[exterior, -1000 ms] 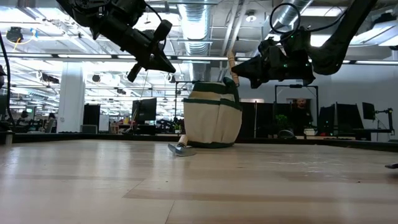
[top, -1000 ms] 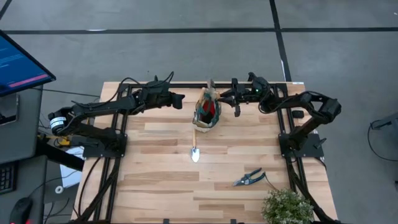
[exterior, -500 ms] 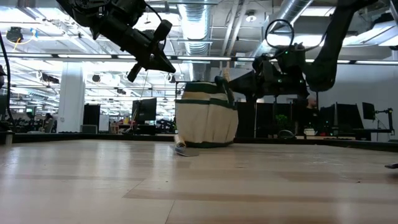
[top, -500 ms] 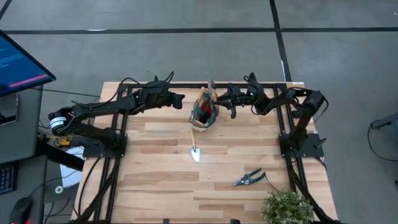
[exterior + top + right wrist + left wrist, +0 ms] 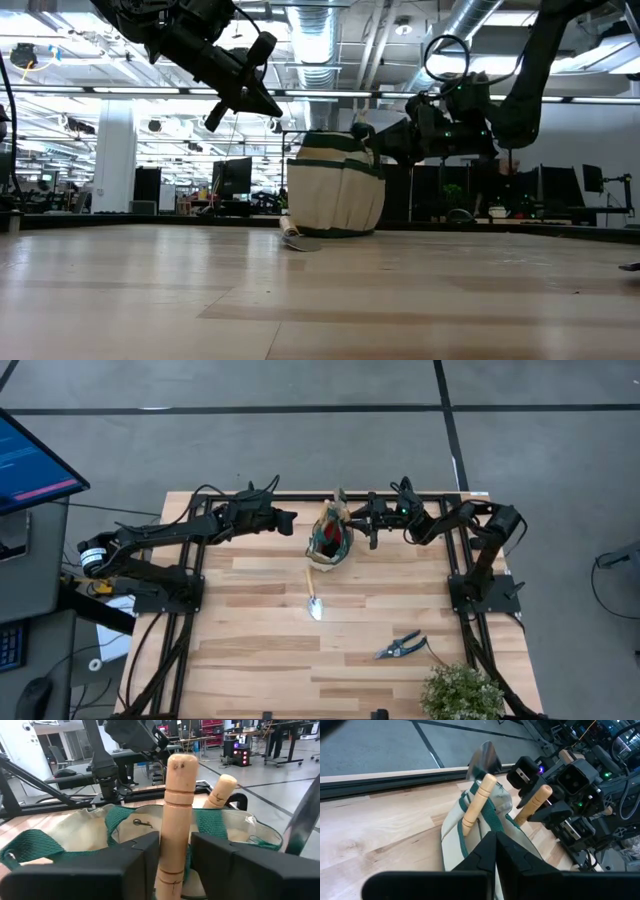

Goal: Pick & Place Garden tools in Gardening bag
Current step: Put the brown trowel into the gardening bag

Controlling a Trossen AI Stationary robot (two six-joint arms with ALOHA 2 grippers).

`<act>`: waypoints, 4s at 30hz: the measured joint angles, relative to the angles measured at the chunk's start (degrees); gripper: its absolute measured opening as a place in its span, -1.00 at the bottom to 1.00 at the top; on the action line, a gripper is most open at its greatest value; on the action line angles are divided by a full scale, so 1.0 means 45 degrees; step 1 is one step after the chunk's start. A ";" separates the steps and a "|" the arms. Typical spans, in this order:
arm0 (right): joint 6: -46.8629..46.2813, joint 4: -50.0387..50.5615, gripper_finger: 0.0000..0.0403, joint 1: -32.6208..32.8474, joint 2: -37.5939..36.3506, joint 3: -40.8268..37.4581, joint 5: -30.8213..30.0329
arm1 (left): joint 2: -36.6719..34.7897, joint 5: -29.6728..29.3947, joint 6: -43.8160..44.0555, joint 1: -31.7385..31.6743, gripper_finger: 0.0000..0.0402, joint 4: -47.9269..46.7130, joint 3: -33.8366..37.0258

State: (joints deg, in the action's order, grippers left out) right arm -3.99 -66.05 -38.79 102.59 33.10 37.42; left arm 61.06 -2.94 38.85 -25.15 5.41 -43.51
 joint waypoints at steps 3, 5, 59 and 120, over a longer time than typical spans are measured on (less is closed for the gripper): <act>0.0014 -0.0095 -0.39 -0.0005 0.0000 0.0005 -0.0008 | 0.0003 0.0000 -0.0005 0.0000 -0.96 0.0000 0.0000; 0.0014 -0.0071 -0.35 -0.0005 -0.0029 0.0000 -0.0008 | 0.0003 0.0000 -0.0005 0.0000 -0.96 0.0000 0.0000; -0.0666 1.3040 -0.67 0.1675 -1.1662 0.0010 -0.5675 | -0.0137 0.0520 0.9174 0.5748 -0.94 -0.5432 0.0005; -0.2098 1.4250 -0.34 0.4304 -1.1302 0.0005 -0.6300 | 0.7394 -0.0229 0.8888 0.5100 -0.48 -0.2213 -0.1078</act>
State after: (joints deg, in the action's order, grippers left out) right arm -13.43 -1.92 -19.42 51.72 33.12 9.07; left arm 94.33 -3.97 78.85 -2.20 -4.55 -48.36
